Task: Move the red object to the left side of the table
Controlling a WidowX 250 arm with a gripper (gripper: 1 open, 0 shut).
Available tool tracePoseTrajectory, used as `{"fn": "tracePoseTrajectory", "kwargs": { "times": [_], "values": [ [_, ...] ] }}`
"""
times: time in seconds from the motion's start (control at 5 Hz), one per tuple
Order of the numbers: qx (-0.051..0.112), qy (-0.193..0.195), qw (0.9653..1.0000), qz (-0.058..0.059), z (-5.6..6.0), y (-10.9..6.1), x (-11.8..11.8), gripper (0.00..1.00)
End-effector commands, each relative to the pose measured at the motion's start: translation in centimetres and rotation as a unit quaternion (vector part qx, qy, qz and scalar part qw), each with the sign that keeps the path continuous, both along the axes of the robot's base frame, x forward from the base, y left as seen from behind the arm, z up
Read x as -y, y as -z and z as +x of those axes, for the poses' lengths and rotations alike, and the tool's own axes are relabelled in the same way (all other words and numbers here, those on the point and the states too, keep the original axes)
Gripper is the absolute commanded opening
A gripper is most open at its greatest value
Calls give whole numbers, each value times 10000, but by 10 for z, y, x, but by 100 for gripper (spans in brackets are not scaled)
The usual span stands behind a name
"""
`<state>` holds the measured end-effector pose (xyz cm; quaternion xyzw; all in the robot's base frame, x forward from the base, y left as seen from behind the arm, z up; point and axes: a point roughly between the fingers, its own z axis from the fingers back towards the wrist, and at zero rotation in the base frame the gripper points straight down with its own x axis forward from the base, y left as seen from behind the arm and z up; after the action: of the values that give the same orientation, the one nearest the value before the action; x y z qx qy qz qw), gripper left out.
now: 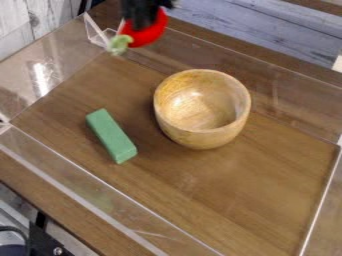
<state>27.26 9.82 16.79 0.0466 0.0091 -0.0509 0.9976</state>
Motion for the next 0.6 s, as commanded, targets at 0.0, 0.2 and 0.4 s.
{"fn": "tracePoseTrajectory", "kwargs": {
  "times": [0.0,0.2,0.4],
  "values": [
    [103,163,9998,108,0,1,-25,0],
    [59,305,9995,27,0,14,-42,0],
    [12,452,9989,-115,0,26,-56,0]
  ]
}}
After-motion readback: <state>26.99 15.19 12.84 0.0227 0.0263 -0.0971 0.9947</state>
